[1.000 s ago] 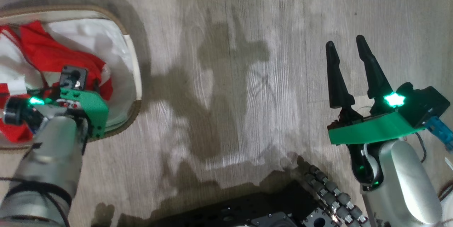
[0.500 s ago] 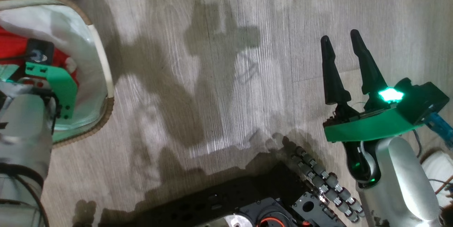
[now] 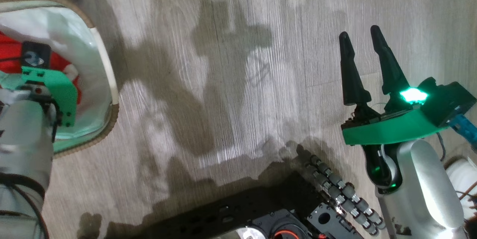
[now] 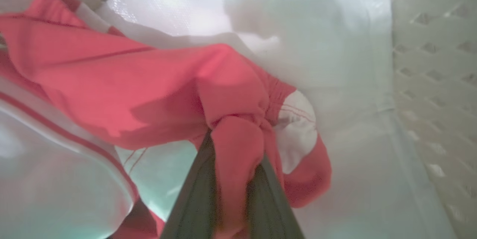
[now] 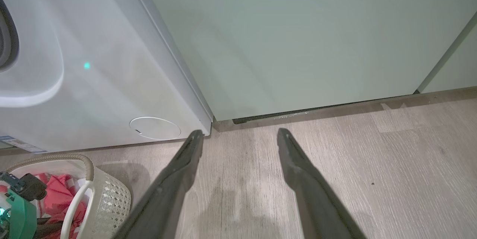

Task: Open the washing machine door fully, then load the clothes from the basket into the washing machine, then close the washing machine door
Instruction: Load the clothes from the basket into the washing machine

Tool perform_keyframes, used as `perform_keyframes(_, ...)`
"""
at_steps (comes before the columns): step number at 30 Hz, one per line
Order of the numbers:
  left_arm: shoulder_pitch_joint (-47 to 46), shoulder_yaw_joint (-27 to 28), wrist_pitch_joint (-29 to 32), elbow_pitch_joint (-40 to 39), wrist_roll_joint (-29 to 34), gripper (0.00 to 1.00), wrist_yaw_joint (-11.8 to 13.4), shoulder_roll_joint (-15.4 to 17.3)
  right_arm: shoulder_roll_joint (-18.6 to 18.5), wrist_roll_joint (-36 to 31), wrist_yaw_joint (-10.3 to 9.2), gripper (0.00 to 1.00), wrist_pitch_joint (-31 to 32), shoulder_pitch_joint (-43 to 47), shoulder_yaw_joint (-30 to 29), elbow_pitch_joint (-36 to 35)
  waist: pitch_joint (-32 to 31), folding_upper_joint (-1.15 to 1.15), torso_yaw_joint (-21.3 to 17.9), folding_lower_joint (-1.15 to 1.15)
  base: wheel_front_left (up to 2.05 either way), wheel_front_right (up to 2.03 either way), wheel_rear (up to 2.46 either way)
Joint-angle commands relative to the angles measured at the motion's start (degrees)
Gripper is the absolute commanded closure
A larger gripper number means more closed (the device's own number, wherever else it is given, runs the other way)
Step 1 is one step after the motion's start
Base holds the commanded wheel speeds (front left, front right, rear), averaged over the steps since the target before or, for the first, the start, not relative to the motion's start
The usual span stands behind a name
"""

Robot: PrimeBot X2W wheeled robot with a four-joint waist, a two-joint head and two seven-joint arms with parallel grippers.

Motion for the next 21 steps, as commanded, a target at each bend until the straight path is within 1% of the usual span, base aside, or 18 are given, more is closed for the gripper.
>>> perform_keyframes(1,2.38,0.64,-0.96,-0.08,-0.45,1.00,-0.07,1.24,-0.10,-0.22,0.00,0.00,-0.52,1.37,0.70,-1.11,-1.30,0.00,0.67,0.00,0.00,0.00,0.00)
perform_keyframes(8,4.97,1.18,-5.72,-0.05,-2.52,1.00,-0.19,-1.87,-0.10,-1.65,0.00,0.00,-0.52,1.41,0.23,0.05,-7.60,0.00,2.85,0.00,0.00,0.00,0.00)
perform_keyframes(11,6.30,1.54,-8.53,-0.12,-3.60,1.00,-0.75,-3.23,-0.10,-2.31,0.00,0.00,-0.52,1.67,-0.16,0.73,-11.01,0.00,4.00,0.00,0.00,0.00,0.00)
perform_keyframes(12,6.30,1.54,-8.53,-0.12,-3.60,1.00,-0.75,-3.23,-0.10,-2.31,0.00,0.00,-0.52,1.67,-0.16,0.73,-11.01,0.00,4.00,0.00,0.00,0.00,0.00)
perform_keyframes(16,8.43,1.77,-11.16,-0.78,-4.64,1.00,-1.41,-4.52,-0.10,-3.27,0.00,0.00,-0.52,2.18,-0.27,1.71,-15.50,0.00,5.44,0.00,0.00,0.00,0.00)
perform_keyframes(19,10.04,2.35,-12.29,-3.11,-5.67,1.00,-1.66,-5.32,-0.10,-3.77,0.00,0.00,-0.52,2.73,-0.55,2.26,-18.82,0.00,6.59,0.00,0.00,0.00,0.00)
perform_keyframes(21,12.05,3.17,-12.51,-8.47,-6.52,1.00,-1.70,-5.54,-0.10,-4.32,0.00,0.00,-0.52,3.54,-0.97,2.75,-21.76,0.00,7.68,0.00,0.00,0.00,0.00)
